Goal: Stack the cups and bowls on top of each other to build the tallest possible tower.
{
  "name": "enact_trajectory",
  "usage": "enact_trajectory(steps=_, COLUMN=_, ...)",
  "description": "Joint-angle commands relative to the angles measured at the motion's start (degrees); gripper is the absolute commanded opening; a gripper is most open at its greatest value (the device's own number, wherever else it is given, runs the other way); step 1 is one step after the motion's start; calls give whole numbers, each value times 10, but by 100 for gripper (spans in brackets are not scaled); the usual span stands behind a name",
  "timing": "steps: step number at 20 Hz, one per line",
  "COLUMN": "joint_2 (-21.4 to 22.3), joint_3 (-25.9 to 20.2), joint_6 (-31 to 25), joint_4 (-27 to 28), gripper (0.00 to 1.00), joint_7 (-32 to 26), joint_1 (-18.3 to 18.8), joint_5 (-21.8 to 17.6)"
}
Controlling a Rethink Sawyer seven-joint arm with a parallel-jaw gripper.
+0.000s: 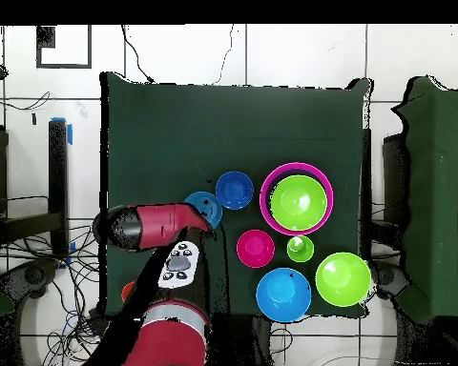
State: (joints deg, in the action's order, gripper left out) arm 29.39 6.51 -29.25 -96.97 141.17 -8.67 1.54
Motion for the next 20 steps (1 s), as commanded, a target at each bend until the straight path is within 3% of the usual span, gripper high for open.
enact_trajectory(steps=1, joint_2=-15, joint_3=-62, joint_6=-11, joint_4=32, gripper=100, joint_7=-22, joint_1=27, joint_5=-18)
enact_trajectory(steps=20, joint_2=-27, joint_3=-66, joint_6=1, joint_4=37, gripper=100, joint_7=-63, joint_1=79, joint_5=-79)
